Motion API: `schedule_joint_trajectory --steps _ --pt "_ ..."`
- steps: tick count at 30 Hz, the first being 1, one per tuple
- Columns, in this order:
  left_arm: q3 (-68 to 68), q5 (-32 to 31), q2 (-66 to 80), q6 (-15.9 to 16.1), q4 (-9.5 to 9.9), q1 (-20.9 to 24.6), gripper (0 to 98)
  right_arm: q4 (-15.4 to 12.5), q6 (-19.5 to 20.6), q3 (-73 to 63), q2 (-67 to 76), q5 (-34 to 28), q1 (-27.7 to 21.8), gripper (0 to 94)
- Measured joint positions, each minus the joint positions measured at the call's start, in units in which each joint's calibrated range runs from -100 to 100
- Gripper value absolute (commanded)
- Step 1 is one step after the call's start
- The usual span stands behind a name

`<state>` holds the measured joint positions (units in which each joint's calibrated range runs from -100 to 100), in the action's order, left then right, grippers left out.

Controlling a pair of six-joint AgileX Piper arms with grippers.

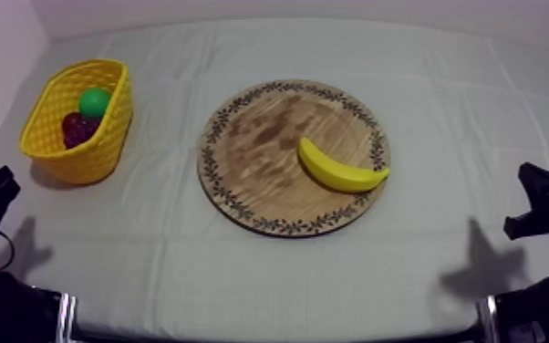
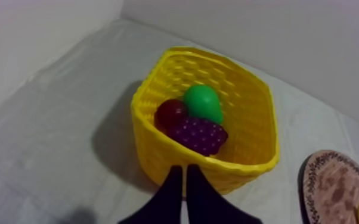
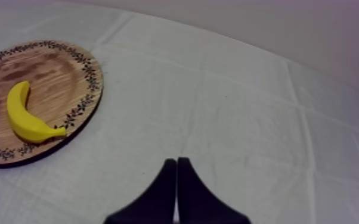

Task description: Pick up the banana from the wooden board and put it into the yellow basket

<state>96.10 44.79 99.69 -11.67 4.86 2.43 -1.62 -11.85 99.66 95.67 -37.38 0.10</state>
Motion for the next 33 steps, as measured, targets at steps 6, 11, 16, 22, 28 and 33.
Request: schedule_joint_trajectory --steps 6,11,16,22,28,33 --pt "0.0 0.0 0.0 -0.3 0.00 0.0 0.1 0.0 0.0 0.0 0.0 0.0 0.0 0.3" --pt "0.0 0.0 0.1 -0.1 0.00 -1.6 0.1 0.0 0.0 0.0 0.0 0.0 0.0 0.3" --pt "0.0 0.0 0.2 0.0 -0.16 -6.1 0.1 0.0 0.0 0.0 0.0 0.0 0.0 0.3" --pt "0.0 -0.1 0.3 2.4 -0.63 -13.3 0.1 0.0 0.0 0.0 0.0 0.0 0.0 0.3" --pt "-0.8 -0.9 -0.7 5.0 -1.49 -20.4 0.1 0.0 0.0 0.0 0.0 0.1 0.0 0.3" --pt "-4.4 -3.0 -7.1 4.9 0.08 -24.9 0.1 0.0 0.0 0.0 0.0 0.1 0.0 0.3"
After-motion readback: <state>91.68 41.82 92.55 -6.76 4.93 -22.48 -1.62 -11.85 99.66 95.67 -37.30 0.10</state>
